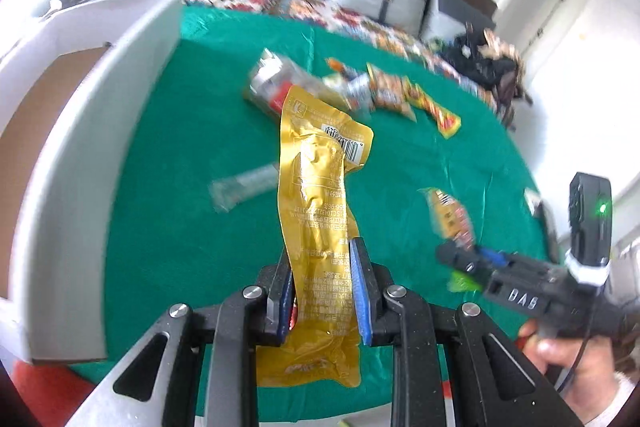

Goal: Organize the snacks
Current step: 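Carry both packets into the white box and open both grippers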

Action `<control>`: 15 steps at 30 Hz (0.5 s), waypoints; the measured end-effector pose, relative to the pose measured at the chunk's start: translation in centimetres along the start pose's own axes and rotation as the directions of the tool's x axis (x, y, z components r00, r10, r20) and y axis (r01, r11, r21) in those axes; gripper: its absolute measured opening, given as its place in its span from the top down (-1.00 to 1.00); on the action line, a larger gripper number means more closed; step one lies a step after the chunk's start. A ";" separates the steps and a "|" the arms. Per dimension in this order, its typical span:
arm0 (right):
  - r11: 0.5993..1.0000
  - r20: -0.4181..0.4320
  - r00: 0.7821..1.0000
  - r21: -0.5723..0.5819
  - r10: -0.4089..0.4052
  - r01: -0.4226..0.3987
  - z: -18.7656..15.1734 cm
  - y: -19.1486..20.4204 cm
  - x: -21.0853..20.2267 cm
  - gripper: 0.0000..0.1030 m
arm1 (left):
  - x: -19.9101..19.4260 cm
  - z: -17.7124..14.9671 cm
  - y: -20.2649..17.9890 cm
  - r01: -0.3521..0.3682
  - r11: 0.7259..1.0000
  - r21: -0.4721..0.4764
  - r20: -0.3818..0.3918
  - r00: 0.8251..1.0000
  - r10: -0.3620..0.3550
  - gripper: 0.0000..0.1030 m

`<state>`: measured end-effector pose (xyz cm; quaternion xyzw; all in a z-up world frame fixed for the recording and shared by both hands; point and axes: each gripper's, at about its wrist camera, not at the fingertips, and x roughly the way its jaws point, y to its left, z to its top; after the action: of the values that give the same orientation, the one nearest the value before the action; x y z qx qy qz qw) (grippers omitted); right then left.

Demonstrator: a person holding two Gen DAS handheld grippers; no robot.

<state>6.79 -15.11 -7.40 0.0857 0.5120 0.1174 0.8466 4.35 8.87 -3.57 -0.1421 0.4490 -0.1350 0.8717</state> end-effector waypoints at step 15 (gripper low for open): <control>0.814 -0.054 0.916 -0.439 0.398 -0.380 6.8 32.4 -0.7 0.11 | -12.4 3.6 22.4 -0.363 0.884 -0.295 0.073 0.914 0.400 0.53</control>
<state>8.91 15.58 4.97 -0.0031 0.4264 0.3988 0.8119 2.75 34.50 -0.65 -0.1791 0.4238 0.1129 0.8806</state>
